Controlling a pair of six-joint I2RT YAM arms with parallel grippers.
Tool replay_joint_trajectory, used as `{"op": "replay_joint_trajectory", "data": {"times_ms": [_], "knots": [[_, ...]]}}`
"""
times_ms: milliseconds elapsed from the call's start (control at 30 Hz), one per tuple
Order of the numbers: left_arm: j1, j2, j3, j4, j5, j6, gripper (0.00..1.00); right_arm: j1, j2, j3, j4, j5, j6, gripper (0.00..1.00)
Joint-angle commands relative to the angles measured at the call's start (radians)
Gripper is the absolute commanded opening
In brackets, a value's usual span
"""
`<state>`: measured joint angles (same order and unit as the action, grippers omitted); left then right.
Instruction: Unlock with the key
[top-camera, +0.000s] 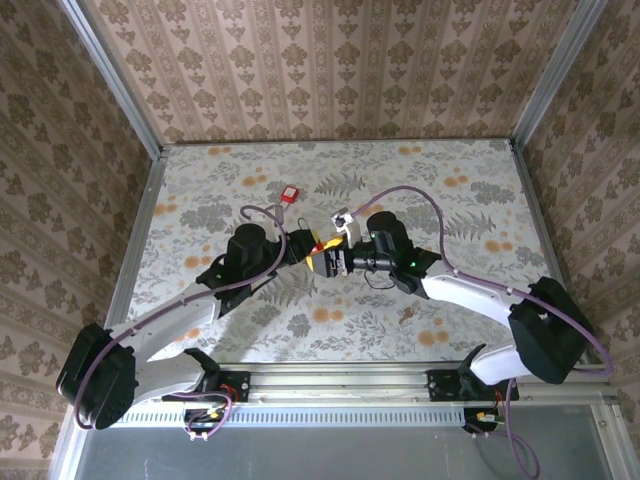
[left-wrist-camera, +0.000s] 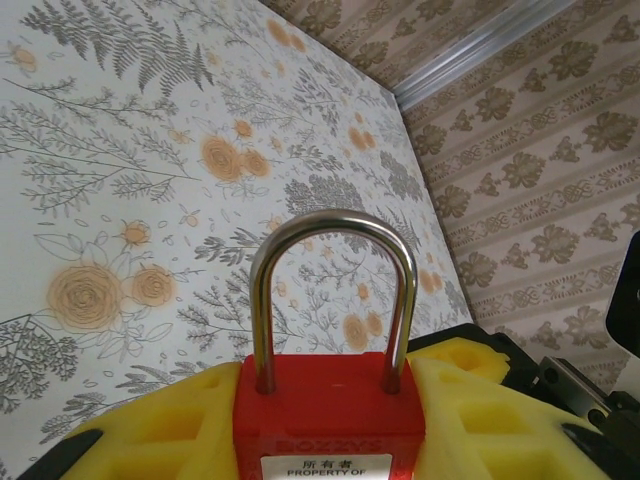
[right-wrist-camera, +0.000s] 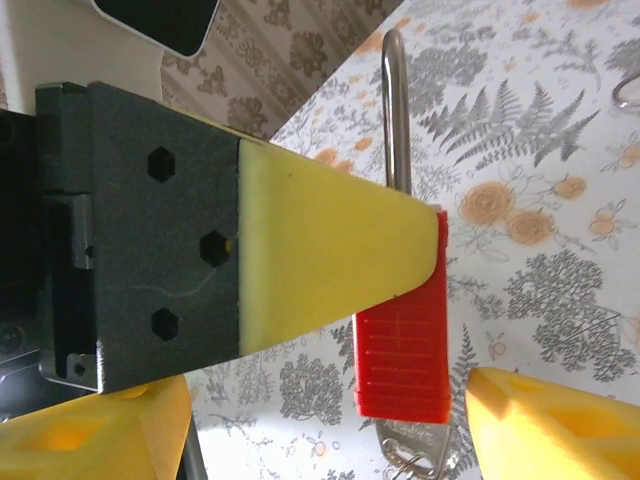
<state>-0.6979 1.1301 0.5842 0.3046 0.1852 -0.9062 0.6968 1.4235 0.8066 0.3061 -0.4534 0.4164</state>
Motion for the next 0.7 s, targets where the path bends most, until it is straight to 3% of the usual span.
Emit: {"op": "replay_joint_trajectory", "data": {"times_ms": [0, 433, 667], "knots": [[-0.013, -0.039, -0.022, 0.056, 0.04, -0.016, 0.0, 0.001, 0.03, 0.062, -0.025, 0.004, -0.02, 0.68], [-0.008, -0.06, -0.053, 0.09, 0.057, -0.041, 0.0, 0.001, 0.019, 0.077, -0.084, 0.001, -0.046, 0.35], [-0.021, -0.008, -0.052, 0.184, 0.115, -0.091, 0.0, 0.0, -0.022, 0.062, -0.097, -0.014, -0.073, 0.08]]}}
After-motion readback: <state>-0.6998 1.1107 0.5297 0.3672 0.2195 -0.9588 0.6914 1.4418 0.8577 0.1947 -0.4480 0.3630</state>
